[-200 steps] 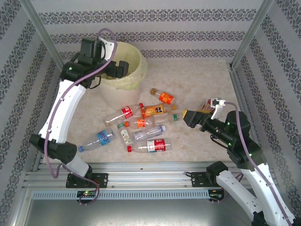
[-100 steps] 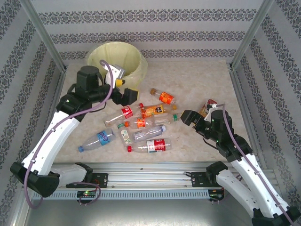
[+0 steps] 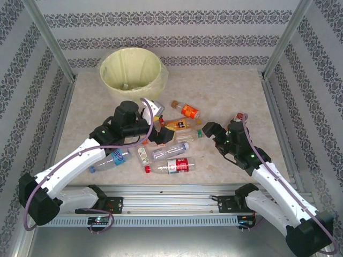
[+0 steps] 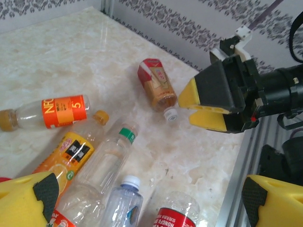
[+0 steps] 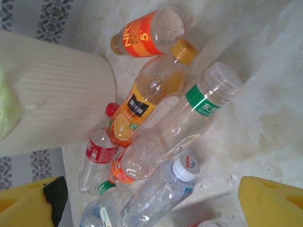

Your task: Put the plastic bottles in the bin

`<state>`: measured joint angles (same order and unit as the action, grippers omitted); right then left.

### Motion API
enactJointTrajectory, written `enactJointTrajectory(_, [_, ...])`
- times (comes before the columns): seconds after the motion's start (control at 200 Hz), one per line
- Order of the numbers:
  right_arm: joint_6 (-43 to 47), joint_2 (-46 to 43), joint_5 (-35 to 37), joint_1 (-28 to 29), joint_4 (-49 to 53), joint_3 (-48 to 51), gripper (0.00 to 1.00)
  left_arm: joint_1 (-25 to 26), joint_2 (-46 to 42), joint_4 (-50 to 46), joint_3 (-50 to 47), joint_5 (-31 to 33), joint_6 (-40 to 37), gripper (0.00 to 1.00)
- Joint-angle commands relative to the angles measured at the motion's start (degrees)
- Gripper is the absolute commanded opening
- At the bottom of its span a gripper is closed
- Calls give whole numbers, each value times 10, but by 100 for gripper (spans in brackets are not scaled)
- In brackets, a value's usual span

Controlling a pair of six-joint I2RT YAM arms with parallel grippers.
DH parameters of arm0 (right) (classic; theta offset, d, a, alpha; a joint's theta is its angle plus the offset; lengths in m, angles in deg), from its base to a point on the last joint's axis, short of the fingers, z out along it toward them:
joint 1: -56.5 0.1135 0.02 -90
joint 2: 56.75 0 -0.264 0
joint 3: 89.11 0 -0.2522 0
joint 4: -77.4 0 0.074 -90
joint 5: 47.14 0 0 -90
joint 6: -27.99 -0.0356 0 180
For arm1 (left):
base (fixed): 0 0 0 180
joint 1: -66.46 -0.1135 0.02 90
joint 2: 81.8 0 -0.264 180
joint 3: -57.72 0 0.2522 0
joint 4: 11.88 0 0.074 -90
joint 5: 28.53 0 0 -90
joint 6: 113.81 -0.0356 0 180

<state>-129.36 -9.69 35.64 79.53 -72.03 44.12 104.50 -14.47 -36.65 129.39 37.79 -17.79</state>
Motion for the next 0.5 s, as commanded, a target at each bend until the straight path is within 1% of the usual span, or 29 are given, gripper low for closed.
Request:
enactJointTrajectory(0.0, [-54, 16, 34, 3, -59, 20, 92, 28, 8, 35, -10, 80, -28, 100])
enactJointTrajectory(0.28, [-116, 76, 43, 7, -141, 58, 88, 65, 33, 14, -12, 139, -50, 100])
enactJointTrajectory(0.385, [-135, 102, 50, 7, -174, 69, 86, 75, 49, 0, -7, 161, -60, 100])
enactJointTrajectory(0.495, [-161, 135, 52, 8, -231, 90, 82, 84, 59, -4, -6, 176, -62, 100])
